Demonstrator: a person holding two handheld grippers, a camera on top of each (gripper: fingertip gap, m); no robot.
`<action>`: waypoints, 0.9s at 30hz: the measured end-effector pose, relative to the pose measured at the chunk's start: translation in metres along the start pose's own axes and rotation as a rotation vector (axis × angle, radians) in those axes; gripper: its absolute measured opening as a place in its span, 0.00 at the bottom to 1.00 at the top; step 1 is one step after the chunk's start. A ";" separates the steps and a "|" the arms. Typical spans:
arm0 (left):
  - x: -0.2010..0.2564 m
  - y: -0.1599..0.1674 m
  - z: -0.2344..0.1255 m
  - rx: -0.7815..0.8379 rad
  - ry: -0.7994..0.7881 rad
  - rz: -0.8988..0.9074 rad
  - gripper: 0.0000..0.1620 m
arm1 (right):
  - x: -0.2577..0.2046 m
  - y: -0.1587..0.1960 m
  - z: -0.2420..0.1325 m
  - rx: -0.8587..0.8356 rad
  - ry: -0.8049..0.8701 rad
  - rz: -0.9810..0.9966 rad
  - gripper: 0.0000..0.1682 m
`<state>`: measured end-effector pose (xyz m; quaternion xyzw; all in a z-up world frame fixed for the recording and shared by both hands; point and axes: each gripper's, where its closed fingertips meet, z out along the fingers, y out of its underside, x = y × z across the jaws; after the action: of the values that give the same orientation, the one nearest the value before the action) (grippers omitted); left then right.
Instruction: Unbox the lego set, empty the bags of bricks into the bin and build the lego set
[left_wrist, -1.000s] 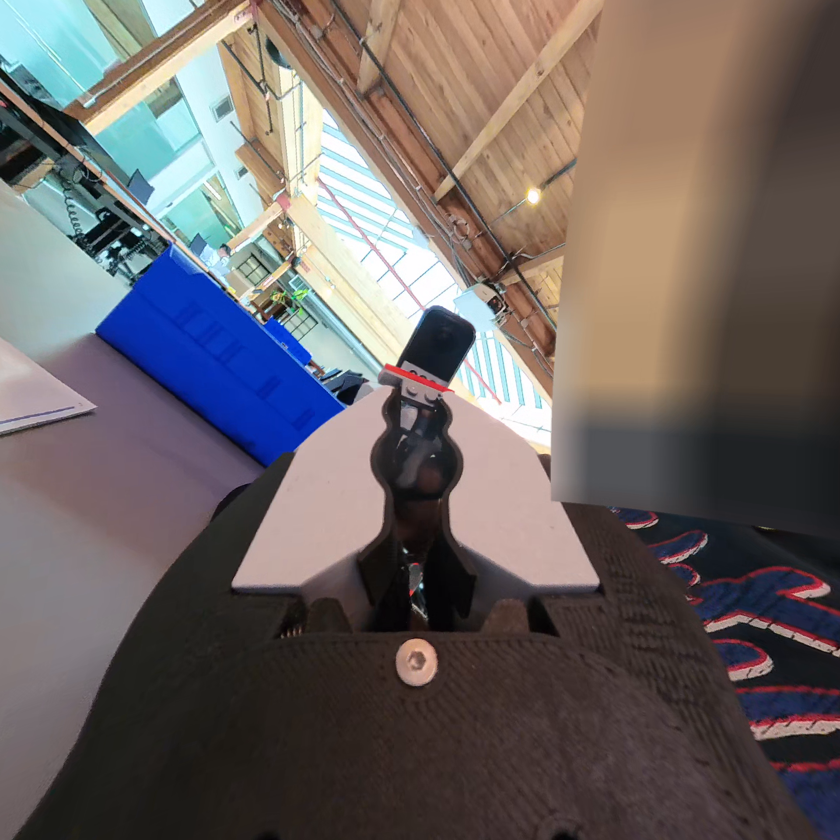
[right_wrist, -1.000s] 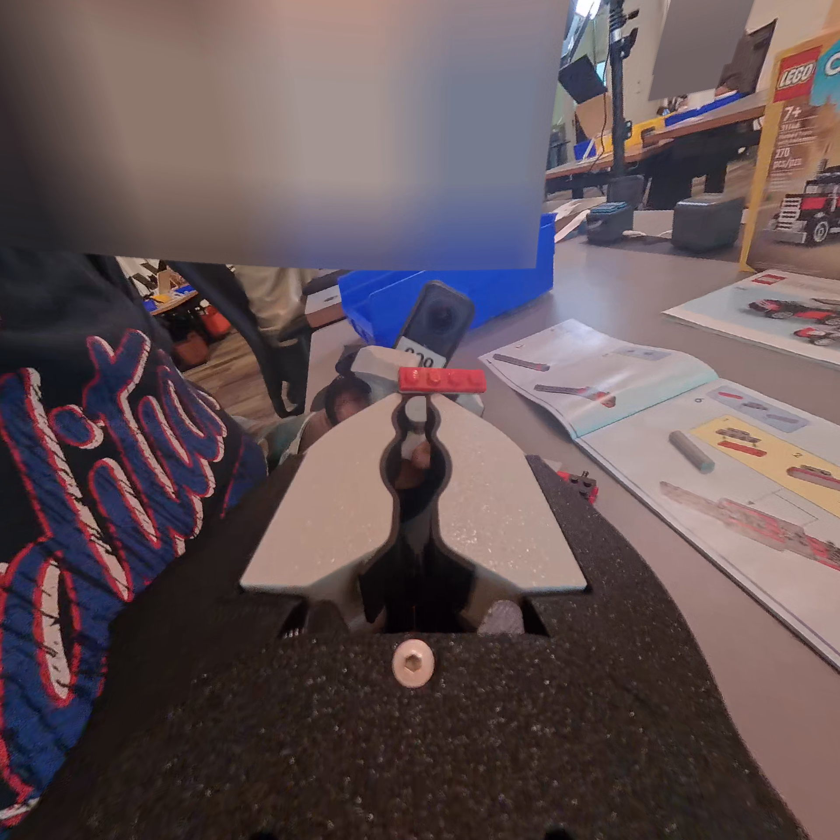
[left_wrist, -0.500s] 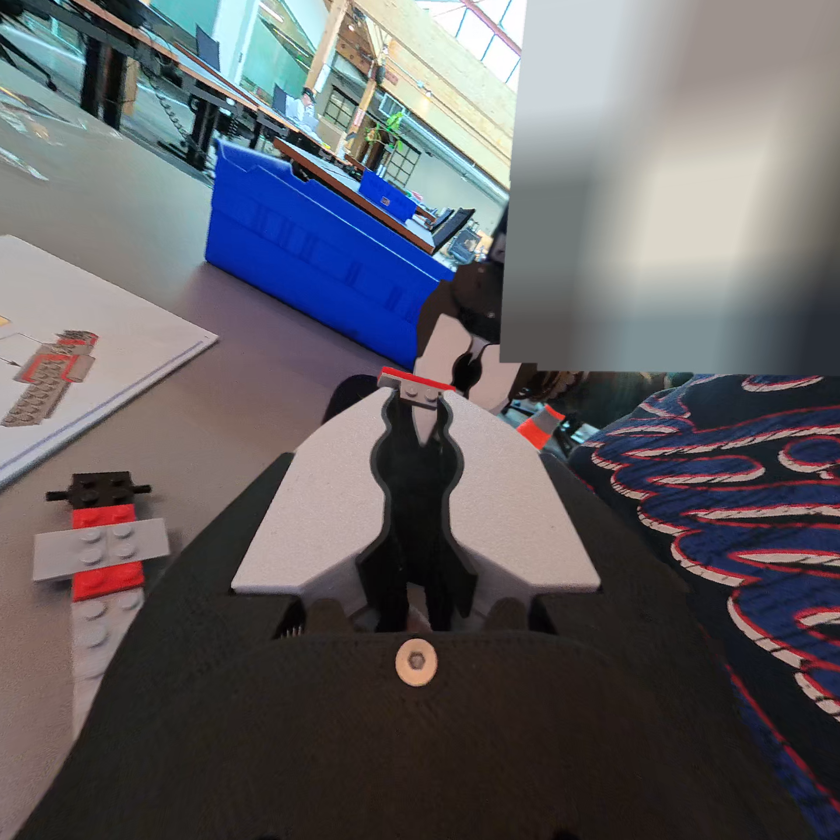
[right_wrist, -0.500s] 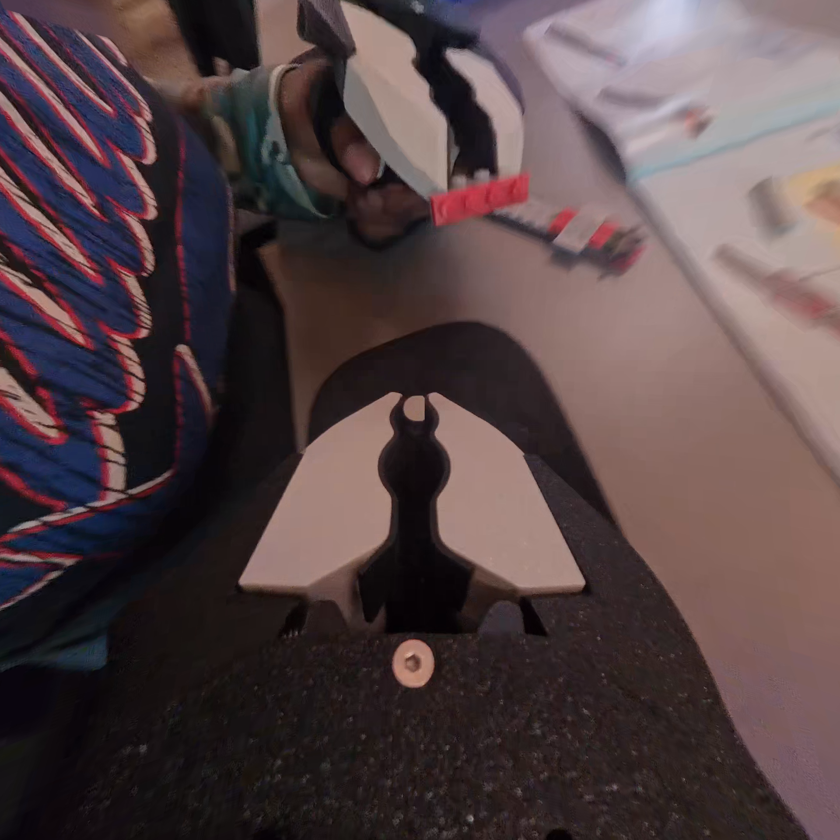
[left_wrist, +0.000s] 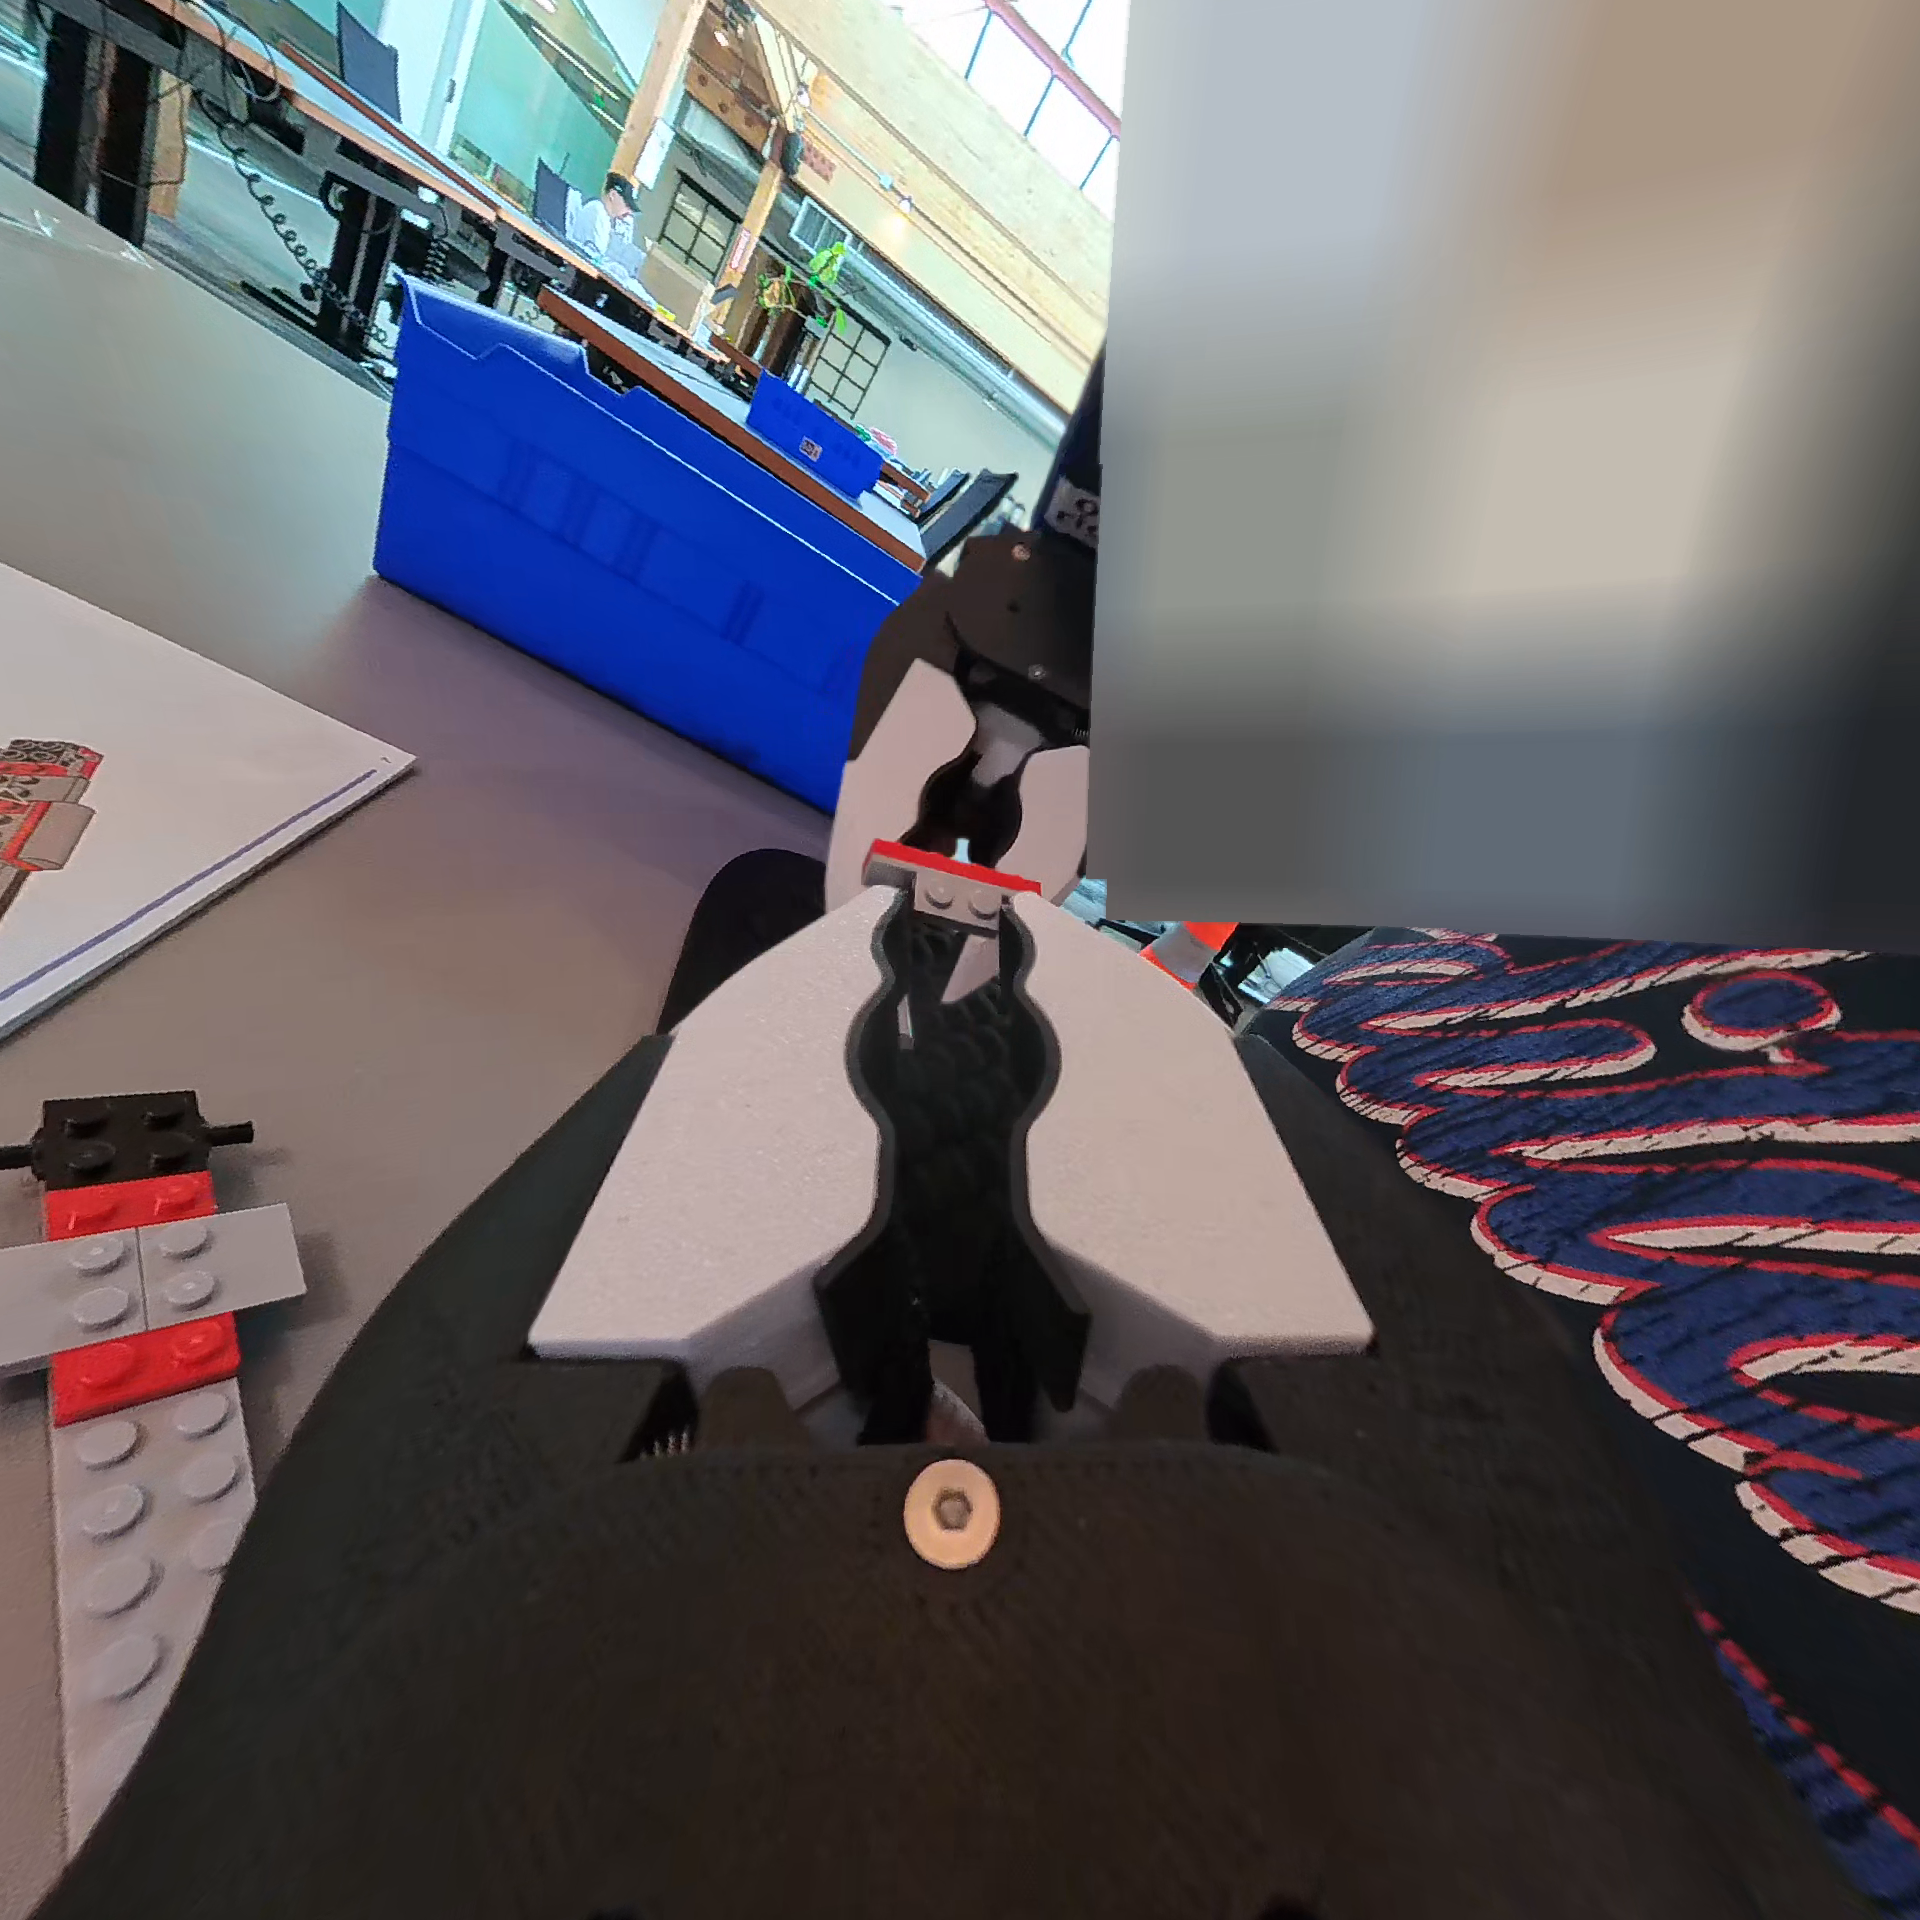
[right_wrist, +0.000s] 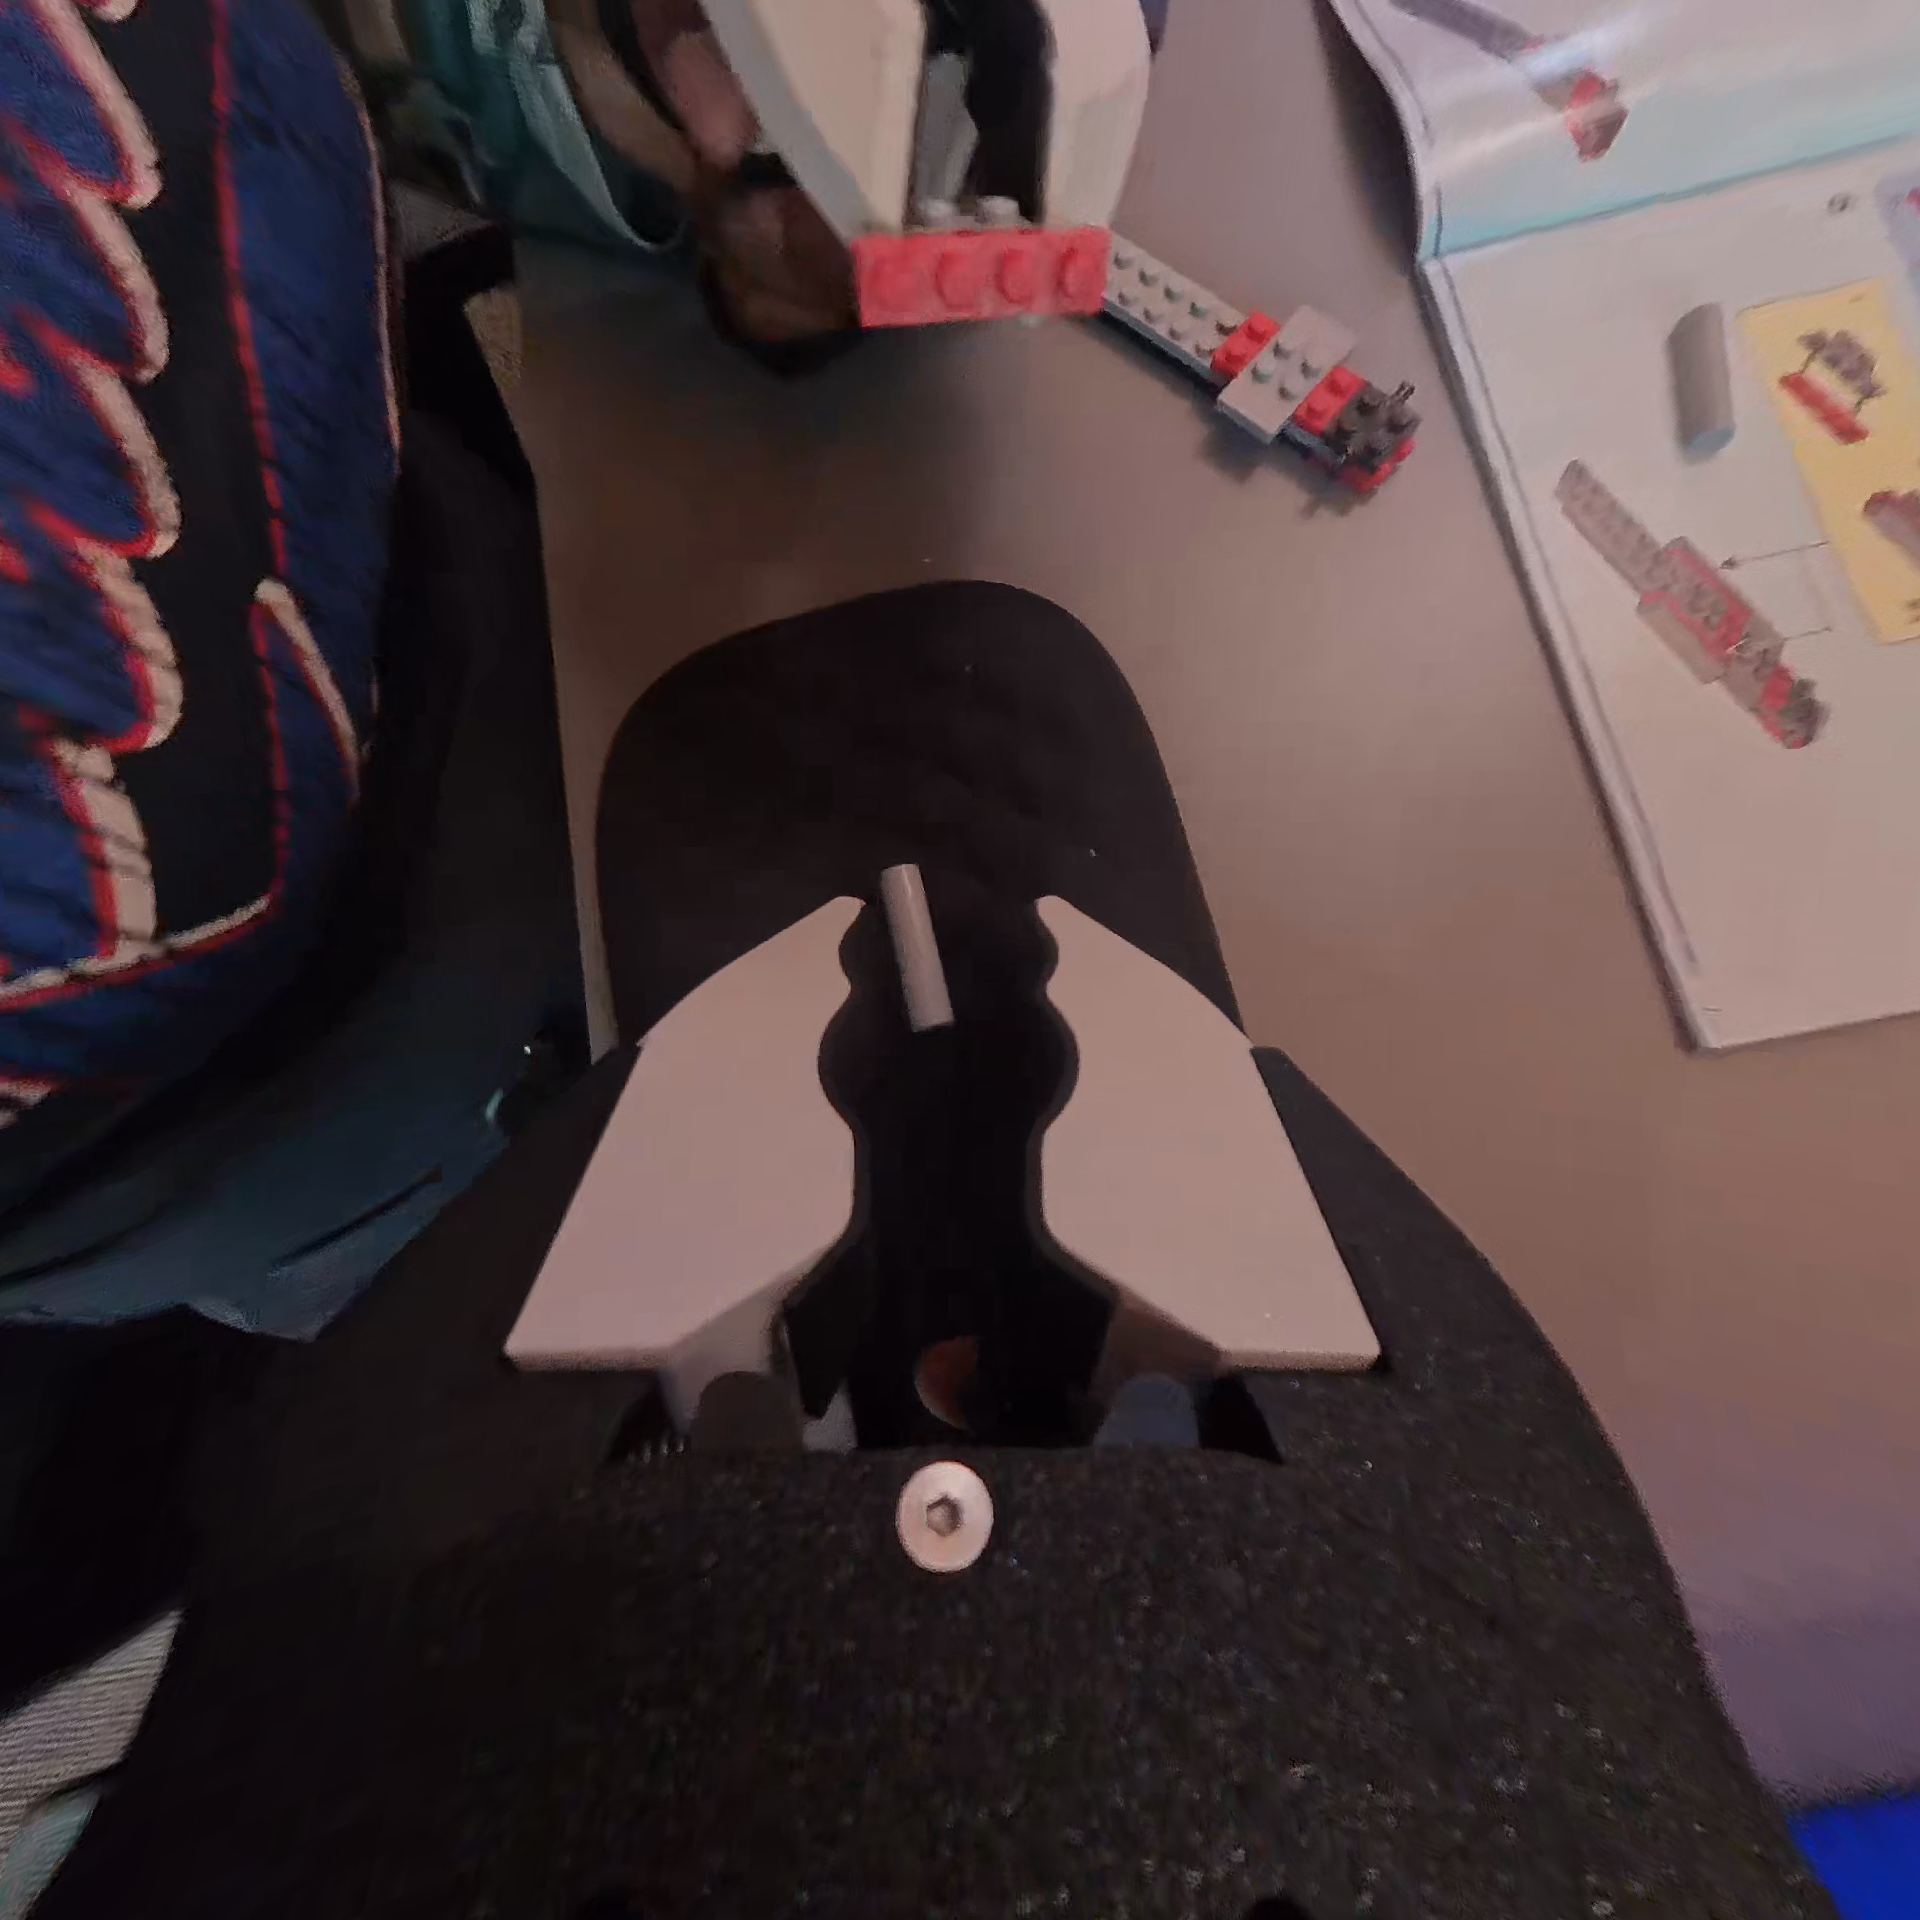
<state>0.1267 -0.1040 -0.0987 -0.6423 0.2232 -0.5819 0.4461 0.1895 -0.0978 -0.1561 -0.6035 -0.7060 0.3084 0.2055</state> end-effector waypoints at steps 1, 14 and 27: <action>0.000 0.000 0.000 -0.003 0.007 -0.003 0.10 | 0.000 0.000 -0.005 -0.007 0.027 -0.044 0.14; 0.008 0.014 0.006 -0.115 0.017 0.089 0.10 | -0.009 0.005 0.002 -0.152 -0.058 -0.103 0.08; 0.011 0.015 0.005 -0.123 0.043 0.090 0.10 | -0.008 0.014 0.010 -0.304 -0.207 -0.074 0.05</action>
<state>0.1377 -0.1192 -0.1045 -0.6452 0.2968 -0.5600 0.4267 0.1947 -0.1064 -0.1726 -0.5661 -0.7836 0.2510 0.0494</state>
